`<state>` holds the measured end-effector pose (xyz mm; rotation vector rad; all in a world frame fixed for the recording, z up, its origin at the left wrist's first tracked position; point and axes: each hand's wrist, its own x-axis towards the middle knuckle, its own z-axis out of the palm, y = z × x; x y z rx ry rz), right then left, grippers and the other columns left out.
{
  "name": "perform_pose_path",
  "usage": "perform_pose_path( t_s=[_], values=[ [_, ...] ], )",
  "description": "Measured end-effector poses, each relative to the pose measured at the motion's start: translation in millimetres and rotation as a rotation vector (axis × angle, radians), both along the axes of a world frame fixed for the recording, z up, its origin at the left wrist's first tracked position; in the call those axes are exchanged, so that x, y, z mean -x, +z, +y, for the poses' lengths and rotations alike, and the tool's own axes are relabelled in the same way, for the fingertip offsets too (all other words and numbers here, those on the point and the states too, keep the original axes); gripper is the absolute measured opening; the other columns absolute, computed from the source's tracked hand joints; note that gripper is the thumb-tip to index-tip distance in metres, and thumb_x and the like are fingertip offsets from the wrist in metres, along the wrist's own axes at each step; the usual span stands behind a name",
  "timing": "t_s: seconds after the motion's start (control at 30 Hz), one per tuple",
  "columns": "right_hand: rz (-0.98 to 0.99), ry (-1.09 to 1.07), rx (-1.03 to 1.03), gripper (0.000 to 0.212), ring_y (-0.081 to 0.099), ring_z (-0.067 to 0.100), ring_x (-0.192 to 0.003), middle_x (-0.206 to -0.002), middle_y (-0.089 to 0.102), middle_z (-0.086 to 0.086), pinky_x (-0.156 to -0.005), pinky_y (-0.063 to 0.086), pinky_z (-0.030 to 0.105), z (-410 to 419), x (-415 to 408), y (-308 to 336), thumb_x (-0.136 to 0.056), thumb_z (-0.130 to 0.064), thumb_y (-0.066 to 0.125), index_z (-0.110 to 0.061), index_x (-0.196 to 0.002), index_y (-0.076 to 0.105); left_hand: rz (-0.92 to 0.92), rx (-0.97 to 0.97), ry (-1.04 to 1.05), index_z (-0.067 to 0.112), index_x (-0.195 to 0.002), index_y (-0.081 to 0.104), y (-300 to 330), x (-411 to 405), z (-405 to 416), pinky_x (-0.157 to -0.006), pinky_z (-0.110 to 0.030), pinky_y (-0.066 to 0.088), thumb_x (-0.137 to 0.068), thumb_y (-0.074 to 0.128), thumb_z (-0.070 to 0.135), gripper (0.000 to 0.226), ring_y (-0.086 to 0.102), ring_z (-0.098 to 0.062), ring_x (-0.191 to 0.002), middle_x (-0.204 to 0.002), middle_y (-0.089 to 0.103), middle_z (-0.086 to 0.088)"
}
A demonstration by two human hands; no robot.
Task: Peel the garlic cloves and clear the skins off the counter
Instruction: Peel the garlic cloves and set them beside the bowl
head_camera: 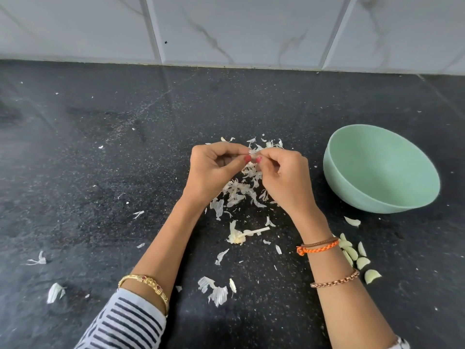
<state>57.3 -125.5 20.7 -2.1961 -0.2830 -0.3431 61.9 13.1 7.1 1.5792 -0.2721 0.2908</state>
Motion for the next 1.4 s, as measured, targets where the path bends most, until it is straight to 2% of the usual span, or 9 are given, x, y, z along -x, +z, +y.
perform_pose_path(
  t_s=[0.2, 0.3, 0.4, 0.47, 0.63, 0.93, 1.07, 1.2, 1.4],
  values=[
    [0.073, -0.013, -0.303, 0.013, 0.06, -0.003, -0.057, -0.064, 0.062, -0.011, -0.053, 0.045, 0.009, 5.2, 4.4, 7.1, -0.086, -0.002, 0.06, -0.007, -0.088, 0.073, 0.077, 0.107, 0.01, 0.013, -0.079, 0.066, 4.1, 0.8, -2.5, -0.055, -0.012, 0.044, -0.077, 0.062, -0.012, 0.026, 0.057, -0.002, -0.056, -0.062, 0.067, 0.009],
    [0.045, -0.094, -0.387, 0.016, 0.058, 0.0, -0.054, -0.064, 0.063, -0.012, -0.052, 0.047, 0.014, 6.9, 5.6, 7.9, -0.086, -0.002, 0.06, -0.012, -0.082, 0.071, 0.085, -0.154, 0.062, 0.021, -0.077, 0.066, -1.0, -0.6, -0.8, -0.051, -0.013, 0.038, -0.07, 0.058, 0.007, 0.018, 0.044, -0.003, -0.05, -0.057, 0.058, 0.001],
    [-0.024, -0.137, -0.19, 0.012, 0.061, 0.004, -0.058, -0.066, 0.067, -0.006, -0.055, 0.051, 0.019, 3.1, 3.8, 4.2, -0.084, -0.003, 0.063, -0.007, -0.086, 0.074, 0.093, -0.168, 0.117, 0.011, -0.07, 0.07, 1.6, 0.0, 2.2, -0.046, -0.015, 0.031, -0.075, 0.059, 0.028, 0.021, 0.038, -0.005, -0.047, -0.059, 0.059, -0.019],
    [-0.066, -0.158, -0.053, 0.009, 0.06, 0.01, -0.056, -0.065, 0.068, 0.0, -0.055, 0.05, 0.026, 2.2, 3.8, -0.3, -0.083, -0.006, 0.065, -0.008, -0.081, 0.074, 0.057, -0.164, 0.075, 0.014, -0.071, 0.07, 4.1, 2.4, 0.7, -0.048, -0.012, 0.032, -0.078, 0.069, 0.041, 0.028, 0.042, 0.0, -0.048, -0.06, 0.062, -0.006],
    [-0.217, -0.153, 0.048, 0.012, 0.056, 0.014, -0.05, -0.059, 0.065, 0.001, -0.049, 0.045, 0.027, 9.0, 5.3, -4.9, -0.081, -0.008, 0.064, -0.007, -0.071, 0.071, 0.035, -0.157, 0.052, 0.026, -0.075, 0.063, -1.1, 1.1, -8.2, -0.055, -0.013, 0.039, -0.082, 0.068, 0.02, 0.01, 0.051, 0.002, -0.061, -0.066, 0.063, 0.021],
    [-0.111, -0.051, -0.285, 0.015, 0.059, 0.022, -0.057, -0.059, 0.066, 0.009, -0.051, 0.046, 0.027, 13.1, 4.2, -5.3, -0.079, 0.004, 0.065, 0.001, -0.066, 0.071, 0.194, 0.153, 0.079, 0.005, -0.062, 0.061, 2.0, 0.9, -11.9, -0.052, -0.013, 0.036, -0.089, 0.058, 0.005, 0.026, 0.043, -0.002, -0.05, -0.054, 0.055, 0.004],
    [-0.14, -0.043, -0.154, 0.022, 0.053, 0.018, -0.048, -0.052, 0.06, 0.005, -0.048, 0.044, 0.03, 14.9, 4.7, -9.4, -0.081, -0.006, 0.061, -0.002, -0.06, 0.065, 0.156, 0.053, 0.108, 0.002, -0.059, 0.053, -1.5, -1.2, -9.5, -0.047, -0.018, 0.027, -0.091, 0.057, 0.009, 0.033, 0.028, -0.007, -0.049, -0.049, 0.038, 0.001],
    [0.104, 0.094, -0.174, 0.033, 0.033, 0.008, -0.044, -0.047, 0.037, -0.007, -0.044, 0.025, 0.018, 17.4, 5.7, -5.1, -0.089, -0.011, 0.047, -0.01, -0.056, 0.043, 0.046, -0.111, 0.135, -0.002, -0.059, 0.049, -3.1, 0.1, -5.7, -0.045, -0.017, 0.023, -0.091, 0.057, 0.013, 0.036, 0.024, -0.003, -0.048, -0.051, 0.033, 0.005],
    [0.634, 0.104, -0.888, 0.035, 0.026, 0.006, -0.043, -0.047, 0.031, -0.007, -0.041, 0.02, 0.019, 23.3, 8.7, 7.9, -0.089, -0.004, 0.041, -0.015, -0.056, 0.035, 0.011, 0.081, 0.114, 0.011, -0.062, 0.057, -1.4, 1.3, -13.7, -0.051, -0.019, 0.037, -0.082, 0.058, 0.017, 0.02, 0.043, -0.007, -0.055, -0.058, 0.052, -0.001]
  ],
)
